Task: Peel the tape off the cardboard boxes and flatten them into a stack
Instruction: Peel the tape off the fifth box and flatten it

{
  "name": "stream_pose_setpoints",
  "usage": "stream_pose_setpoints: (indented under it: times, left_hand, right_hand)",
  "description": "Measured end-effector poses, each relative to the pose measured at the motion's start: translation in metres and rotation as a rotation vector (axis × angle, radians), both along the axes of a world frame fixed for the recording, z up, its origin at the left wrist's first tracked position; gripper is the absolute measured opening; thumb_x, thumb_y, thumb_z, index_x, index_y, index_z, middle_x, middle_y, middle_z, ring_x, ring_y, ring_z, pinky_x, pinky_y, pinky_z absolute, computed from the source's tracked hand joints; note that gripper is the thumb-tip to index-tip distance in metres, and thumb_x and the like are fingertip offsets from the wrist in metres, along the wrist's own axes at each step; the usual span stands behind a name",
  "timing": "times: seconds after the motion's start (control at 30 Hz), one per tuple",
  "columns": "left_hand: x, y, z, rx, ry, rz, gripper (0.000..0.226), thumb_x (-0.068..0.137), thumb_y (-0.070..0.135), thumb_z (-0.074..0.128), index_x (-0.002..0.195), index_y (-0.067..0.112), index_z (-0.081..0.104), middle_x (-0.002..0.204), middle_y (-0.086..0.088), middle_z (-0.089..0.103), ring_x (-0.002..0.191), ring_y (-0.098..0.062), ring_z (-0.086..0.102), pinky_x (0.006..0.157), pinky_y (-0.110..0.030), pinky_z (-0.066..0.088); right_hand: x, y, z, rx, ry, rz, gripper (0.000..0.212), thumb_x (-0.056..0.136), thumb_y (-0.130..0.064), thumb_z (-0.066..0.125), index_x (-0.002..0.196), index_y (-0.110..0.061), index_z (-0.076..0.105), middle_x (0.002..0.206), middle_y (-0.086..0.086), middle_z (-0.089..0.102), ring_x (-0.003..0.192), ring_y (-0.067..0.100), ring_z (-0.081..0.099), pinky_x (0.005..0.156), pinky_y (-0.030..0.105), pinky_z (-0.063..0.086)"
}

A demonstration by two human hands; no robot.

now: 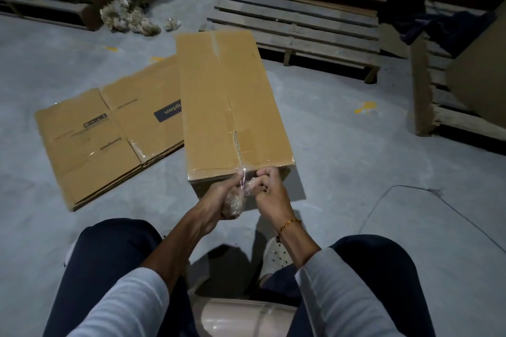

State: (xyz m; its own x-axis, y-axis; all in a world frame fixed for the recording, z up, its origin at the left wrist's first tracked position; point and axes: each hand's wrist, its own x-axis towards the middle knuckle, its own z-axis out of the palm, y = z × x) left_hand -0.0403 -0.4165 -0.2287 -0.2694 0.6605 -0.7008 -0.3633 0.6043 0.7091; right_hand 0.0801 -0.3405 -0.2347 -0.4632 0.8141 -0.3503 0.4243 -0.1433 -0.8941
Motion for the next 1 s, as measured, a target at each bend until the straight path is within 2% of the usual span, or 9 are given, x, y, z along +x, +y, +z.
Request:
stream_pose_setpoints:
  times: [0.13,0.27,0.37,0.5,0.67,0.77,0.83,0.9,1.0]
  left_hand:
    - [0.004,-0.002,-0.003,0.019,0.119,-0.042,0.033,0.08,0.044,0.08,0.101,0.019,0.074,0.095,-0.01,0.071,0.082,-0.021,0.062,0.07,-0.034,0.049]
    - [-0.003,-0.004,-0.008,-0.022,0.18,-0.085,0.022,0.089,0.032,0.074,0.096,0.012,0.069,0.083,-0.009,0.066,0.07,-0.019,0.057,0.058,-0.027,0.046]
    - [-0.004,-0.002,-0.01,-0.002,0.296,-0.142,0.014,0.094,0.028,0.07,0.086,0.016,0.067,0.071,-0.001,0.059,0.058,-0.013,0.049,0.052,-0.024,0.04]
    - [-0.005,-0.002,-0.01,-0.041,0.826,-0.475,0.009,0.091,0.038,0.065,0.086,0.03,0.062,0.093,0.001,0.067,0.087,-0.022,0.063,0.077,-0.04,0.055]
    - [0.003,-0.001,-0.006,-0.119,1.079,-0.425,0.012,0.092,0.037,0.061,0.096,0.026,0.066,0.1,-0.001,0.067,0.095,-0.025,0.063,0.07,-0.035,0.048]
    - [0.004,0.001,-0.003,-0.13,1.22,-0.43,0.019,0.092,0.029,0.059,0.107,0.02,0.067,0.109,-0.005,0.066,0.103,-0.029,0.059,0.072,-0.038,0.047]
    - [0.003,0.0,0.0,-0.14,1.263,-0.424,0.022,0.093,0.023,0.061,0.114,0.016,0.065,0.115,-0.007,0.064,0.107,-0.029,0.056,0.082,-0.041,0.048]
    - [0.002,-0.003,0.002,-0.162,1.25,-0.4,0.024,0.093,0.019,0.062,0.116,0.014,0.064,0.119,-0.008,0.063,0.112,-0.03,0.055,0.088,-0.041,0.047]
    - [-0.001,-0.001,0.003,-0.154,1.165,-0.377,0.009,0.091,0.021,0.061,0.1,0.019,0.063,0.11,-0.008,0.067,0.107,-0.03,0.059,0.08,-0.039,0.049]
  right_hand:
    - [0.003,0.002,-0.005,-0.046,-0.017,0.054,0.024,0.095,-0.01,0.061,0.098,-0.03,0.047,0.11,0.009,0.067,0.096,0.016,0.061,0.081,0.032,0.05]
    - [0.002,0.003,-0.007,-0.105,-0.047,0.113,0.018,0.099,-0.013,0.057,0.114,-0.022,0.05,0.115,0.006,0.065,0.106,0.018,0.062,0.092,0.037,0.051]
    - [0.001,0.004,-0.008,-0.116,-0.074,0.192,0.029,0.101,-0.013,0.054,0.125,-0.026,0.044,0.118,0.002,0.068,0.113,0.016,0.061,0.096,0.037,0.049]
    - [0.0,-0.002,-0.01,-0.145,-0.088,0.23,0.045,0.1,-0.002,0.05,0.136,-0.026,0.039,0.116,0.001,0.072,0.117,0.015,0.061,0.092,0.03,0.048]
    - [-0.003,-0.004,0.006,-0.213,-0.06,0.247,0.055,0.103,-0.001,0.046,0.149,-0.026,0.029,0.133,0.003,0.064,0.115,0.01,0.054,0.071,0.015,0.039]
    - [-0.004,-0.021,0.018,0.057,-0.09,0.404,0.068,0.1,0.004,0.043,0.156,-0.026,0.018,0.129,0.01,0.062,0.109,0.013,0.06,0.082,0.016,0.052]
    - [-0.003,-0.032,0.023,0.313,-0.204,0.607,0.087,0.094,0.007,0.045,0.157,-0.037,0.004,0.118,0.009,0.063,0.104,0.022,0.062,0.09,0.037,0.055]
    - [0.001,-0.036,0.025,0.437,-0.255,0.685,0.096,0.092,0.008,0.047,0.153,-0.045,-0.004,0.106,0.006,0.06,0.095,0.022,0.06,0.087,0.042,0.054]
    - [0.002,-0.036,0.032,0.49,-0.19,0.581,0.078,0.097,0.005,0.047,0.152,-0.04,0.014,0.108,0.003,0.062,0.096,0.019,0.061,0.083,0.037,0.055]
